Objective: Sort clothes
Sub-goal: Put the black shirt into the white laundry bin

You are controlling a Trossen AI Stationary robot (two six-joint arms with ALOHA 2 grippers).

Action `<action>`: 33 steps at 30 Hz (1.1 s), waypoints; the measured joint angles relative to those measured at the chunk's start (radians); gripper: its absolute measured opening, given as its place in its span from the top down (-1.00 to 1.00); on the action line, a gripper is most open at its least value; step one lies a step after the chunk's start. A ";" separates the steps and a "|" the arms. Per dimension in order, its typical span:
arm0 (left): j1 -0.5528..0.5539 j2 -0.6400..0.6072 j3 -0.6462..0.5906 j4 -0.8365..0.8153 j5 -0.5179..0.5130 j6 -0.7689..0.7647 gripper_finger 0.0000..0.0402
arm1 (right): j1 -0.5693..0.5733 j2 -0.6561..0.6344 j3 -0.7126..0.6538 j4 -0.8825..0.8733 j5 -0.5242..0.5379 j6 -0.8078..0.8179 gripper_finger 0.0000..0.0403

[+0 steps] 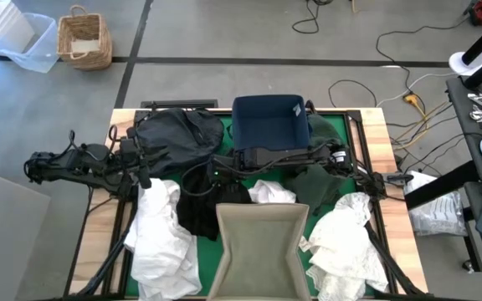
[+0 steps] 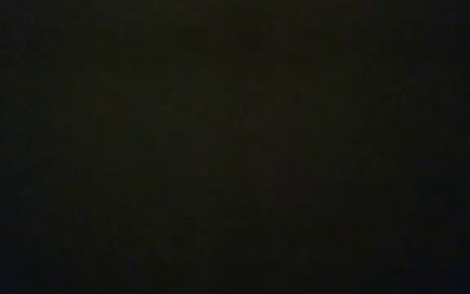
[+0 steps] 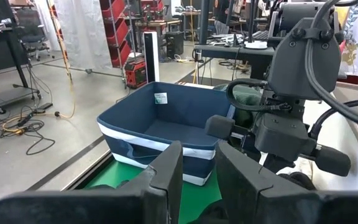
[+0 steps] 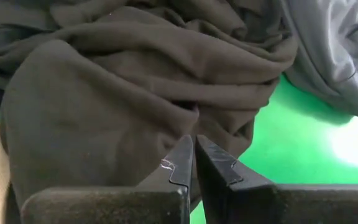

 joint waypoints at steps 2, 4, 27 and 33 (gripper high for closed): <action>0.000 0.000 0.000 0.000 0.000 0.000 0.62 | 0.000 0.000 0.000 0.000 -0.010 -0.001 0.94; 0.000 0.000 0.000 0.000 0.000 0.000 0.62 | 0.000 0.000 0.000 0.000 -0.012 -0.002 0.94; 0.000 0.000 0.000 -0.006 0.000 -0.002 0.62 | 0.002 0.000 0.000 0.003 -0.014 0.044 0.92; 0.000 0.000 0.000 -0.006 0.000 -0.002 0.62 | 0.002 0.000 0.000 0.009 -0.014 0.070 0.59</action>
